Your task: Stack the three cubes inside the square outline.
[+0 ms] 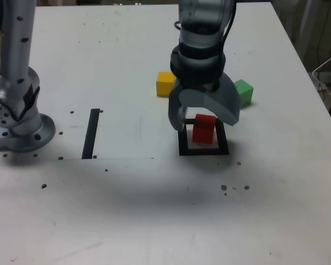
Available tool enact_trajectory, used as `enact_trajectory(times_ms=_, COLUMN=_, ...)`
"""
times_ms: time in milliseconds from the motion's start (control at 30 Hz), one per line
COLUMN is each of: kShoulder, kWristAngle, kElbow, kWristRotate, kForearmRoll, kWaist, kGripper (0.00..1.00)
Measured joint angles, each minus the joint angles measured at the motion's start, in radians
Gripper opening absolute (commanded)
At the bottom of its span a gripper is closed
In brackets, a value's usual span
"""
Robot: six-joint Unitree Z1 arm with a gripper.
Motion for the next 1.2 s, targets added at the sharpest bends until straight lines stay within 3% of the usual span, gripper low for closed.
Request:
enact_trajectory(times_ms=400, kShoulder=-0.053, kWristAngle=0.002, kElbow=0.008, kWristRotate=0.104, kForearmRoll=0.058, kWaist=0.183, kGripper=1.00)
enact_trajectory(times_ms=833, kShoulder=-0.079, kWristAngle=0.090, kElbow=0.022, kWristRotate=0.190, kForearmRoll=0.089, kWaist=0.417, kGripper=0.99)
enact_trajectory(times_ms=1200, kShoulder=-0.035, kWristAngle=0.101, kElbow=0.070, kWristRotate=0.241, kForearmRoll=0.055, kWaist=0.497, kGripper=0.98)
